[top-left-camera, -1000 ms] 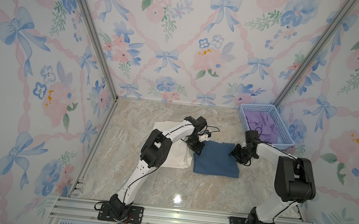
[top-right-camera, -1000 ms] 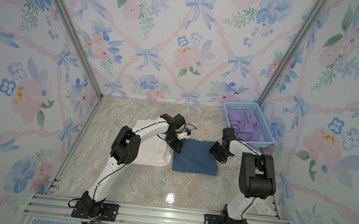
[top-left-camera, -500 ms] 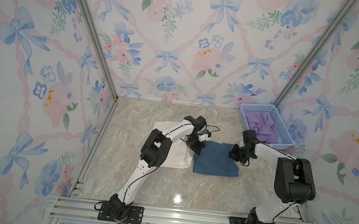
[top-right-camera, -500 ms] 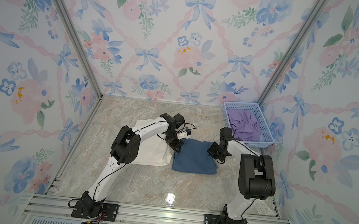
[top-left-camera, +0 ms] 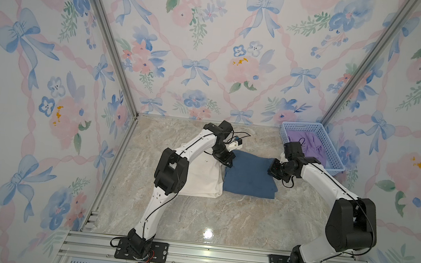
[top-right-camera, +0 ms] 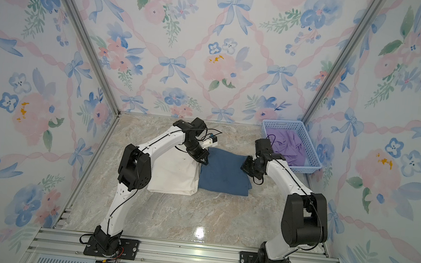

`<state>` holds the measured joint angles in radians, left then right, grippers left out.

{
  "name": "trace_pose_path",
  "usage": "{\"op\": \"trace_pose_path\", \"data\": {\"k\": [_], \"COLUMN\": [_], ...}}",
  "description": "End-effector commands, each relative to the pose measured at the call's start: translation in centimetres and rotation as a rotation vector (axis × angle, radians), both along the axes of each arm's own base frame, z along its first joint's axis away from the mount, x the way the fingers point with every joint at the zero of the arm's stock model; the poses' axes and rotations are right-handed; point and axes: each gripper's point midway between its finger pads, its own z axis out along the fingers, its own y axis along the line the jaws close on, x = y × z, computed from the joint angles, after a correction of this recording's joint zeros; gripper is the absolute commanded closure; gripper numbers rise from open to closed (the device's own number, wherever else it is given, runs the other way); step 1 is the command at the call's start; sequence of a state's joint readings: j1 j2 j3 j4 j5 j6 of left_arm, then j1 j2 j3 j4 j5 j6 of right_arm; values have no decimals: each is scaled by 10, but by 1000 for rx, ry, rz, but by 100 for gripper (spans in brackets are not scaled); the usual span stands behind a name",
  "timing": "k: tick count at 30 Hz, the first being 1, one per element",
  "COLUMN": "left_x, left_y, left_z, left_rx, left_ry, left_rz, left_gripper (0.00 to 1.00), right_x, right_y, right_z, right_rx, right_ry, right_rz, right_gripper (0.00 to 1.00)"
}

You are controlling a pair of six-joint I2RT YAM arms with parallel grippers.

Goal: Fold and stack t-shirts
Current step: Pick up the T-shirt from the center of the board, then place the T-shirt at the t-shirt.

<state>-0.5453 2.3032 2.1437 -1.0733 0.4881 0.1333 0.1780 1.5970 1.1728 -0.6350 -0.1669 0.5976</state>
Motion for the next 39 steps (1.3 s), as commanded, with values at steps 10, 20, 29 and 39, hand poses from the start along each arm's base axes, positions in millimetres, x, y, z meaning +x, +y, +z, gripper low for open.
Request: {"op": "trace_pose_path", "data": {"k": [10,20,29,39], "left_x": [16,29,15,7], "left_y": [42,100,157,220], "left_z": [85,98,76,63], "left_rx": [-104,-68,11,46], "left_ry": [-102,-110,-71,-45], "left_rz": [47,133,172,245], "left_gripper": [100,100,100,100], "right_x": [10,28,38,45], "right_y": [43,100,158,214], "right_z": [67,60,25,-5], "right_rx": [-56,-72,-98,-114], "right_ry": [-102,-82,-23,19], "right_rz": [111,226,345,443], "right_gripper": [100,100,100,100]}}
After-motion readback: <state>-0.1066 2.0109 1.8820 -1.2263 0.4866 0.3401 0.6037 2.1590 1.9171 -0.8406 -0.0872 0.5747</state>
